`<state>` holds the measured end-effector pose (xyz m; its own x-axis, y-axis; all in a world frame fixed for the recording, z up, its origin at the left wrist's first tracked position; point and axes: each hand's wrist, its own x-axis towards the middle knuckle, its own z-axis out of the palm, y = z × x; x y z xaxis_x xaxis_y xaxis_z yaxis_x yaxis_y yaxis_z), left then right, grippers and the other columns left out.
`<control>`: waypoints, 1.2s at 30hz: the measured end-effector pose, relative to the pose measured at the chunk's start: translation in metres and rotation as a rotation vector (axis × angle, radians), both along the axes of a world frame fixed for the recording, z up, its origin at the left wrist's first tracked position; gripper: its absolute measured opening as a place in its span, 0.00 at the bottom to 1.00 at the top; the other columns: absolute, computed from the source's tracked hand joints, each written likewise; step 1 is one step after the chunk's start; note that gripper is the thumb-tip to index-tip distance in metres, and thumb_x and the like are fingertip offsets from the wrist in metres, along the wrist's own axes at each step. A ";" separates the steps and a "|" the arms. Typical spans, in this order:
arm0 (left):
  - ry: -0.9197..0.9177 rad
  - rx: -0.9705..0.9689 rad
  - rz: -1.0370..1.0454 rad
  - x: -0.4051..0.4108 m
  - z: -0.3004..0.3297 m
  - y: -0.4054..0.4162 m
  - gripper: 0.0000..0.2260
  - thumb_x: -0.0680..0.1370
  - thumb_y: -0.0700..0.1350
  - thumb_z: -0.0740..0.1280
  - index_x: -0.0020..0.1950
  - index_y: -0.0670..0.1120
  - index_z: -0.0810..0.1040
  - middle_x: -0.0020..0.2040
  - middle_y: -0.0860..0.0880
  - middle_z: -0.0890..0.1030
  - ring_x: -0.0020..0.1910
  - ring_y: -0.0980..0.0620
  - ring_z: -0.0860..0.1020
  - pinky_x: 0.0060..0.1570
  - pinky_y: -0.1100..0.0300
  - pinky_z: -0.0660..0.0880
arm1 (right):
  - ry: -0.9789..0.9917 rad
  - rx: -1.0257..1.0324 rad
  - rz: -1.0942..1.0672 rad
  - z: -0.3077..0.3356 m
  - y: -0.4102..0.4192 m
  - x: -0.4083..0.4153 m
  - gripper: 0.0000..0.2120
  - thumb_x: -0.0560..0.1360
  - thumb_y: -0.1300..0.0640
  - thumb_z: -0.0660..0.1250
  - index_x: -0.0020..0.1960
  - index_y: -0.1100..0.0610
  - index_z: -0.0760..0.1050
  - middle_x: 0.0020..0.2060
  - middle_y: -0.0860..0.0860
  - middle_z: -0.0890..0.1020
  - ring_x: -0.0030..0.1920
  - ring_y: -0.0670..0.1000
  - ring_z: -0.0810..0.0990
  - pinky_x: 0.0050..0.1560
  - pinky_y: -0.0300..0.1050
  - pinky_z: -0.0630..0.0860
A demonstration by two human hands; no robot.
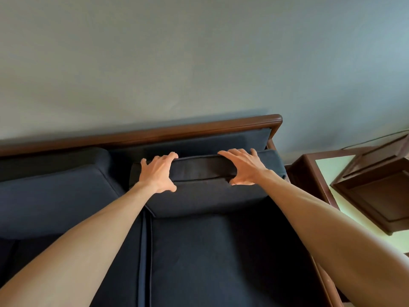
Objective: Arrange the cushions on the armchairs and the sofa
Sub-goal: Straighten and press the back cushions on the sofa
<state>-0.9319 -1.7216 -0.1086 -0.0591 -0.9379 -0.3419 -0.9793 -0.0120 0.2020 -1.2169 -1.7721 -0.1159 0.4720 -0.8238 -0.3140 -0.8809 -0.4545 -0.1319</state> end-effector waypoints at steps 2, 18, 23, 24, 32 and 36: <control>0.032 0.019 0.012 0.005 0.001 -0.014 0.45 0.65 0.48 0.78 0.76 0.53 0.58 0.75 0.51 0.66 0.74 0.47 0.62 0.71 0.34 0.57 | 0.018 -0.044 -0.041 -0.007 -0.004 -0.009 0.45 0.72 0.41 0.70 0.80 0.43 0.46 0.78 0.51 0.57 0.78 0.55 0.53 0.71 0.75 0.50; -0.141 -0.013 -0.018 0.011 -0.032 -0.019 0.49 0.74 0.50 0.73 0.80 0.53 0.38 0.81 0.51 0.46 0.80 0.49 0.45 0.74 0.38 0.51 | 0.176 -0.073 -0.184 -0.034 -0.020 -0.020 0.35 0.82 0.40 0.52 0.77 0.41 0.32 0.80 0.51 0.41 0.79 0.60 0.38 0.63 0.85 0.44; -0.084 0.045 -0.042 0.015 -0.025 -0.018 0.47 0.76 0.48 0.72 0.80 0.53 0.38 0.81 0.51 0.40 0.79 0.49 0.39 0.75 0.39 0.47 | 0.189 0.031 -0.220 -0.023 -0.018 -0.013 0.35 0.82 0.42 0.53 0.77 0.42 0.30 0.79 0.51 0.37 0.78 0.60 0.34 0.65 0.82 0.42; -0.056 0.059 -0.036 0.017 -0.021 -0.018 0.45 0.76 0.47 0.71 0.80 0.53 0.40 0.81 0.51 0.40 0.79 0.49 0.39 0.75 0.39 0.46 | 0.194 0.063 -0.246 -0.019 -0.017 -0.009 0.36 0.83 0.44 0.54 0.77 0.42 0.30 0.79 0.52 0.36 0.78 0.61 0.33 0.66 0.82 0.42; 0.103 0.050 0.110 0.095 0.027 0.003 0.25 0.77 0.50 0.70 0.72 0.50 0.70 0.79 0.46 0.59 0.79 0.47 0.51 0.73 0.41 0.57 | -0.020 0.222 -0.257 0.044 0.002 0.116 0.30 0.76 0.60 0.63 0.77 0.52 0.60 0.76 0.54 0.58 0.75 0.60 0.57 0.69 0.75 0.54; 0.133 -0.003 0.196 0.169 0.055 0.027 0.21 0.77 0.49 0.70 0.69 0.49 0.73 0.77 0.47 0.63 0.79 0.48 0.54 0.72 0.42 0.59 | -0.236 0.304 -0.081 0.069 0.023 0.232 0.25 0.76 0.61 0.62 0.73 0.52 0.67 0.72 0.52 0.66 0.71 0.58 0.66 0.68 0.63 0.67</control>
